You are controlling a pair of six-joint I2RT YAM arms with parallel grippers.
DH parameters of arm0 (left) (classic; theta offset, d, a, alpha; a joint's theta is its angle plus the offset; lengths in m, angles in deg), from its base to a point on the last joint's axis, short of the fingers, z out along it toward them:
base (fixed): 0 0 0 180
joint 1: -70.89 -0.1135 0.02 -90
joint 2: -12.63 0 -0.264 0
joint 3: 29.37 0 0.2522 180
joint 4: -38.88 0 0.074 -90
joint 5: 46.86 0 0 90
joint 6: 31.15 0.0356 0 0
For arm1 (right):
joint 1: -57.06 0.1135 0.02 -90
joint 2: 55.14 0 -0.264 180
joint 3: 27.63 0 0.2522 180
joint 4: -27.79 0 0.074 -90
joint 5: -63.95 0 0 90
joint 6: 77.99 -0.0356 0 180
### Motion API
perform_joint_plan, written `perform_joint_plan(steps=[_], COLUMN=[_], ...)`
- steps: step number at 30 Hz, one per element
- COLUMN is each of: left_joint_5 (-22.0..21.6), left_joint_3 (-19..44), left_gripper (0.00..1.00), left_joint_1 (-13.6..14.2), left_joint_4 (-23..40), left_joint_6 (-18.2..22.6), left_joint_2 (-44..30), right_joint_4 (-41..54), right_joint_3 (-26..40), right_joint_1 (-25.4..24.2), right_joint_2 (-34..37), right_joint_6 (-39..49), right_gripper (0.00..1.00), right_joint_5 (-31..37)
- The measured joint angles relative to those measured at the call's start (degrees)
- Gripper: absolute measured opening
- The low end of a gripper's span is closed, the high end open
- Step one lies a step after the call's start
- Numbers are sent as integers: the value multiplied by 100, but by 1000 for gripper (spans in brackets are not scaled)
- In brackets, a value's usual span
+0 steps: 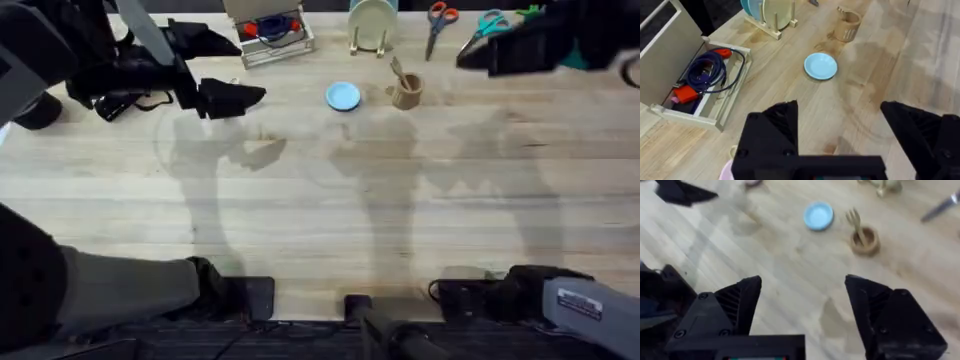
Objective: Pick up a utensil and set it on the pink plate, then put the other utensil in the container.
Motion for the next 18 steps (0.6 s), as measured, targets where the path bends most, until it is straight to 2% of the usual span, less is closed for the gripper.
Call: perform_joint_plan(steps=[10, 18], left_joint_5=[0, 0], left_joint_3=[0, 0], left_gripper=[993, 994], left_joint_1=[0, 0], left_joint_4=[0, 0], left_joint_6=[2, 2], left_joint_2=[0, 0], right_joint_4=[1220, 1649], right_joint_3=[0, 0], right_joint_1=[0, 0], right_joint_2=[-608, -638], right_joint_6=[0, -2], right_gripper=[994, 995], right_joint_5=[1306, 1775])
